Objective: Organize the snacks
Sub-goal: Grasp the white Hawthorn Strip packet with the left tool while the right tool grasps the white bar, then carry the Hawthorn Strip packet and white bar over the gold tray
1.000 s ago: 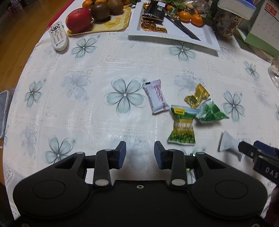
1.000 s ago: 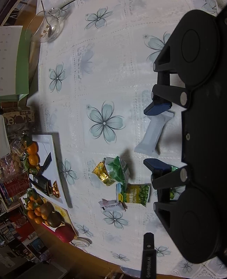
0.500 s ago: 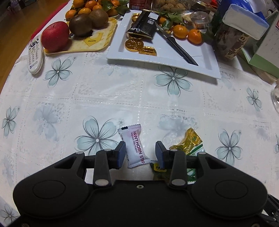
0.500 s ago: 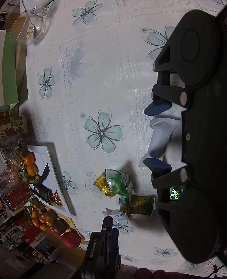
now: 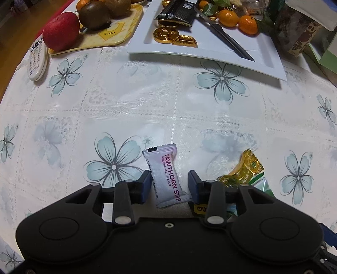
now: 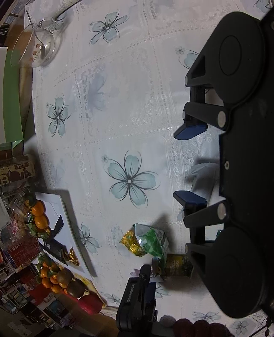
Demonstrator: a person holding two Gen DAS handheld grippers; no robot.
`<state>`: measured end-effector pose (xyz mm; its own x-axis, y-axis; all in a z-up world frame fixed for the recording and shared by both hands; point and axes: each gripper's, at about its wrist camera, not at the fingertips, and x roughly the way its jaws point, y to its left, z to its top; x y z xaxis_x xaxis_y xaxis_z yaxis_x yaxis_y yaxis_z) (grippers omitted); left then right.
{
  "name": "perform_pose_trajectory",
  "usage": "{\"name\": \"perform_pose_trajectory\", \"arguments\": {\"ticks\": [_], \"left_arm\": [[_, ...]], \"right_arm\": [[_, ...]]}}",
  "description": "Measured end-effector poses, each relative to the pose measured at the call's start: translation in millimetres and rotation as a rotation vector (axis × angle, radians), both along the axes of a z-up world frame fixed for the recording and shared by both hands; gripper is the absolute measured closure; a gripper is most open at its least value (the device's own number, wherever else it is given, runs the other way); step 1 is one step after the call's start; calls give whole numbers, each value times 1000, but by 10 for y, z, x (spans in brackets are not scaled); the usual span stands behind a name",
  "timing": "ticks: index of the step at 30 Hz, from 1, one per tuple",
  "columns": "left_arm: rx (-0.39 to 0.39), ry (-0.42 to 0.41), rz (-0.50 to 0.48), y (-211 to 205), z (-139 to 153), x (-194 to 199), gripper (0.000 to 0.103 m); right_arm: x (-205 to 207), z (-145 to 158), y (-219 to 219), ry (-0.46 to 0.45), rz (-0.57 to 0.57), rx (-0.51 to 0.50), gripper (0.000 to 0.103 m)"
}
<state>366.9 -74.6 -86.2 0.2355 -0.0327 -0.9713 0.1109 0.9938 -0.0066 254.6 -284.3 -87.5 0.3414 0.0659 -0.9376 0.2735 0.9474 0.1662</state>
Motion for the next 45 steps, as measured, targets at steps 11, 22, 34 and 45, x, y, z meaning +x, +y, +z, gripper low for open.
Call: {"name": "perform_pose_trajectory", "arguments": {"ticks": [11,22,34,45], "left_arm": [[-23,49,10,110,42,-184,72],[-23,77,10,236,152,-362,72],[-33,103,10,342,42,-338,68],[13,60,10,254,89,-361,76]], "right_arm": [[-194,223,54,20,158,61,47],[-181,236,273,-59,276,-42,38],[-114,-114,527,-33,391,-152,36],[-122,-66,429,-22,359,-131,79]]}}
